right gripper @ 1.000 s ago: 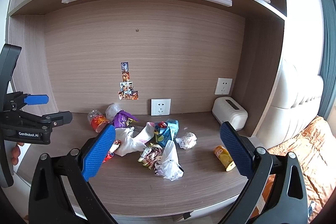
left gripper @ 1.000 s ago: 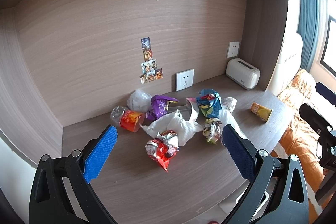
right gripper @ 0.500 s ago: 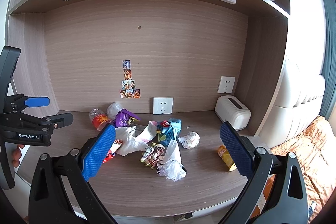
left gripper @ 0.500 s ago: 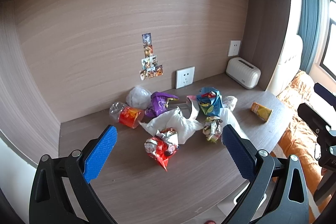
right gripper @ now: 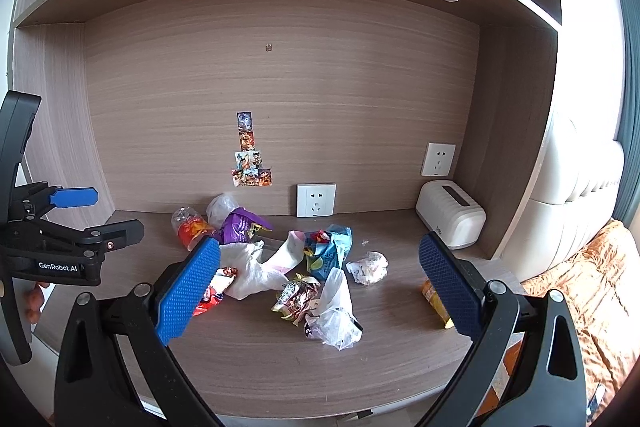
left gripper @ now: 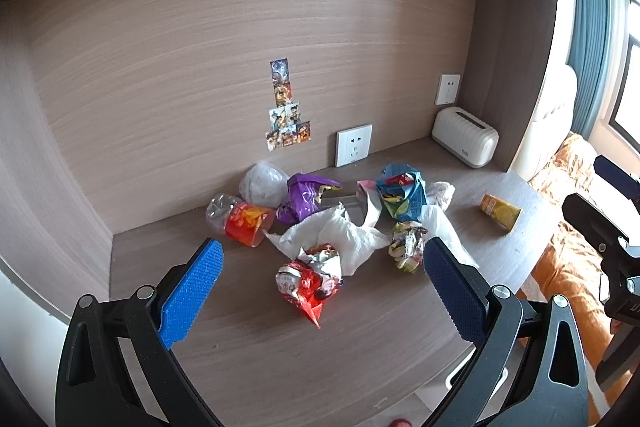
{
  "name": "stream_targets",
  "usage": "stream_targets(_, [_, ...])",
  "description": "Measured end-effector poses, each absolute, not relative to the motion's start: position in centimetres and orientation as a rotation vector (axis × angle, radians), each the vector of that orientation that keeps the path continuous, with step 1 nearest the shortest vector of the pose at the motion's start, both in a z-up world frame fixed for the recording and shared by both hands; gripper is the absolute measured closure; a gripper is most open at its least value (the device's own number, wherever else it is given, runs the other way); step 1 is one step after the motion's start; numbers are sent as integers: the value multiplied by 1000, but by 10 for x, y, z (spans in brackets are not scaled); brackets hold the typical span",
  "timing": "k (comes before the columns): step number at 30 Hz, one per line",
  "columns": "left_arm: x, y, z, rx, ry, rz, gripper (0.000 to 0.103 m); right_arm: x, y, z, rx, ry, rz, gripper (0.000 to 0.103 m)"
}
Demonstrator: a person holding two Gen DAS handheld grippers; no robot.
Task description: Collect trash
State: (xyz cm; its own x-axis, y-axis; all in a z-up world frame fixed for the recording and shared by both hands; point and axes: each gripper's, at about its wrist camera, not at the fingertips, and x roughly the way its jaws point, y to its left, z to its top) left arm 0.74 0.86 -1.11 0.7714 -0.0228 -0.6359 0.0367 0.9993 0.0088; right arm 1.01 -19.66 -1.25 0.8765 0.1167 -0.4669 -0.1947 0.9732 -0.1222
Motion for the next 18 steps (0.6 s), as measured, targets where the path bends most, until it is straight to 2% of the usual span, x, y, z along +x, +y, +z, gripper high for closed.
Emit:
stream_targets(8, [13,11,-20,15,695,-50,5,18,-193,-25,-172,508,168,4])
stream_targets(18, [39,12,-59,85,760,-39,5,51,-176,-64,-145,590,179,4])
